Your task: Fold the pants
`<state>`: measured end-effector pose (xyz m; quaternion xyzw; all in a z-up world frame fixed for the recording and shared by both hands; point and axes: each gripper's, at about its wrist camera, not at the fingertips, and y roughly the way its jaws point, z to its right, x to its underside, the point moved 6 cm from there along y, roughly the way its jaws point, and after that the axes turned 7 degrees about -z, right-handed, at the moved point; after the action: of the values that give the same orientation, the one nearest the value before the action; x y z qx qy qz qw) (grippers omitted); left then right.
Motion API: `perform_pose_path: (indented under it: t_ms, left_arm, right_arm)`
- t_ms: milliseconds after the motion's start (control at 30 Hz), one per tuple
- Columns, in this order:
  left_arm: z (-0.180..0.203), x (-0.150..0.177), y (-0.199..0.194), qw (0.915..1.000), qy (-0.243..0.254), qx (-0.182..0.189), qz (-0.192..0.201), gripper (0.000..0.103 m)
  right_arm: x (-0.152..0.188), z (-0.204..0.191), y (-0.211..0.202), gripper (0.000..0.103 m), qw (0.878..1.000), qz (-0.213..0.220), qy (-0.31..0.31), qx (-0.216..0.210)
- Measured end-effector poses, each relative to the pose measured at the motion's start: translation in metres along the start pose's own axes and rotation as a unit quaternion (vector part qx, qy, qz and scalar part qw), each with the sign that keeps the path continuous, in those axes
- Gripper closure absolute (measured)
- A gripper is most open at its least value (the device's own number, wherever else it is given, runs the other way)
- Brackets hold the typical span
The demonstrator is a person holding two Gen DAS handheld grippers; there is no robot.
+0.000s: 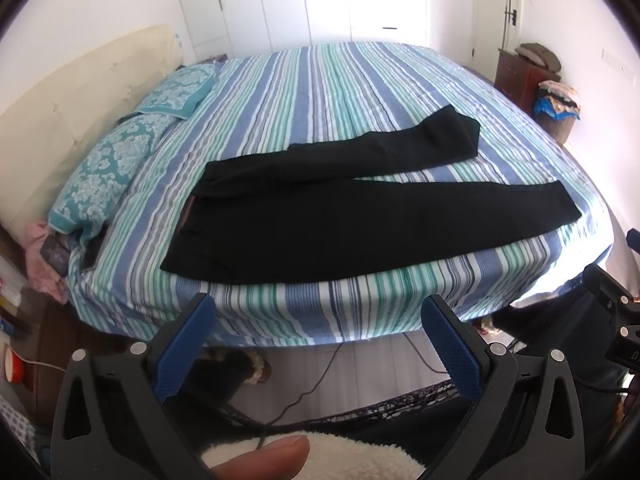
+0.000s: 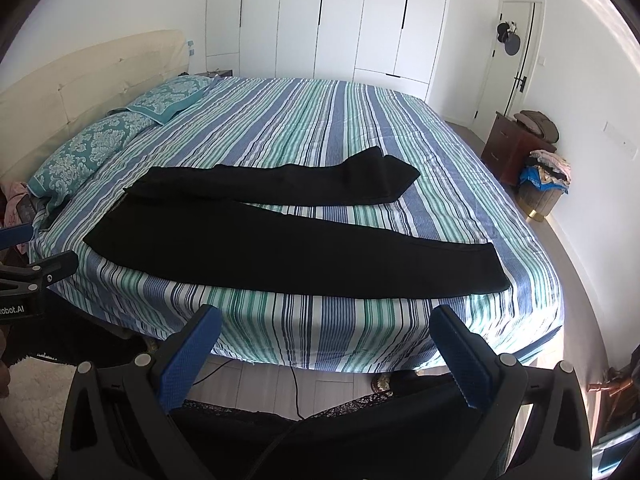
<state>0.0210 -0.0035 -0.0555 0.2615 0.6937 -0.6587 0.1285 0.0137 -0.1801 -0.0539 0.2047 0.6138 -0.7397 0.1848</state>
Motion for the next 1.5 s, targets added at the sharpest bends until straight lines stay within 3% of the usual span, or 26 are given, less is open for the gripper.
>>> perform_pose_path:
  t_ms: [800,1500]
  left_arm:
    - [-0.004,-0.006,0.005,0.9996,-0.018,0.022,-0.005,0.001]
    - [0.032,-0.017,0.003,0.9976,0.031,0.061,0.008,0.001]
  right_arm:
    - [-0.003,-0.007,0.002,0.0,1.0,0.008,-0.001,-0.004]
    - [-0.004,0.001,0.008,0.0,0.999,0.021,0.008,-0.025]
